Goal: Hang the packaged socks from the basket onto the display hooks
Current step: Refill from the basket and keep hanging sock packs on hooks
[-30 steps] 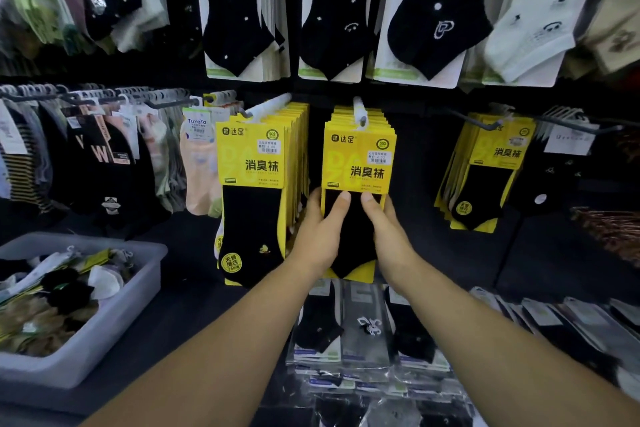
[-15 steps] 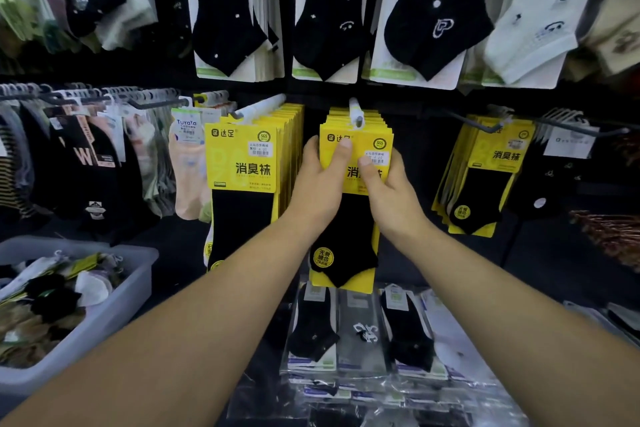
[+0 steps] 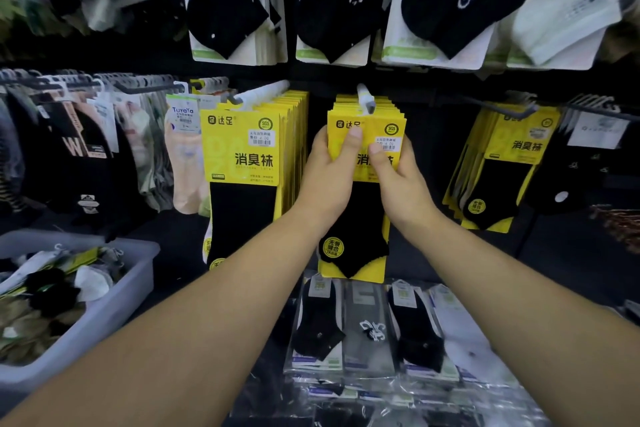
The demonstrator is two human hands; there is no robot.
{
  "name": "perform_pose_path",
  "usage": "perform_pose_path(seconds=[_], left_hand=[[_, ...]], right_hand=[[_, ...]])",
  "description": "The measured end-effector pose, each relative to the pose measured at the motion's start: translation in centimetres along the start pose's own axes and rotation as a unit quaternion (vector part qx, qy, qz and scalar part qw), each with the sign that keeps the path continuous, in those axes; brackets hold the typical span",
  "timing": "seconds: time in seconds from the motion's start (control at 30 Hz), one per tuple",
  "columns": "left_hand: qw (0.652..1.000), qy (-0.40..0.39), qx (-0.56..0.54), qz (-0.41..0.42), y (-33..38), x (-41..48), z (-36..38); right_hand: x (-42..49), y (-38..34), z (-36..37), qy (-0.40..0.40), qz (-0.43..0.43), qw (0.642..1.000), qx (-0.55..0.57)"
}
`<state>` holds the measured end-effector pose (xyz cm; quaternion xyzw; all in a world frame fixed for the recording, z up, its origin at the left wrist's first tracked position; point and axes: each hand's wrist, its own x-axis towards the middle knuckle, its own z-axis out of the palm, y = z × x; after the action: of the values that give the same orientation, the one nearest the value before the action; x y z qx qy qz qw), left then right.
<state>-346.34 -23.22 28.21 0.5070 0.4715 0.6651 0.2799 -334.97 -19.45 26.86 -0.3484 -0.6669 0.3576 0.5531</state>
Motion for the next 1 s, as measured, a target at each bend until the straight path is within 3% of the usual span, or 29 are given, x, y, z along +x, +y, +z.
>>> perform_pose_path(seconds=[0.17,0.33,0.43,0.5,0.6,0.83,1.0], left_hand=[[0.998,0.010,0.060,-0.033,1.1,-2.1,-1.0],[0.987,0.005,0.162,-0.018,1.1,-10.2,-3.2],[0.979,0.012,0.201,-0.017,-1.2,-16.3,-4.9],[0.975,0.002,0.213,-0.065,-3.4,-20.2,-6.7],[0.948,-0.029,0.256,-0.186,-8.0,-25.8,-10.3],[0.823,-0.036,0.412,-0.389,-17.1,-37.6,-17.0],[0.824,-0.077,0.366,-0.425,-20.5,-42.7,-18.2]], right_hand=[[-3.0,-1.3,-1.2,-0.020,0.031,0.999,-0.009],[-11.7,-0.4,-3.4,0.006,0.075,0.994,-0.074],[-18.2,0.9,-4.8,-0.048,0.105,0.985,-0.125],[-22.1,2.0,-5.5,-0.114,0.147,0.971,-0.148],[-27.8,4.2,-5.7,-0.213,0.235,0.934,-0.167],[-40.9,14.8,-2.8,-0.358,0.351,0.823,-0.267],[-46.5,20.8,-0.9,-0.481,0.355,0.740,-0.310]])
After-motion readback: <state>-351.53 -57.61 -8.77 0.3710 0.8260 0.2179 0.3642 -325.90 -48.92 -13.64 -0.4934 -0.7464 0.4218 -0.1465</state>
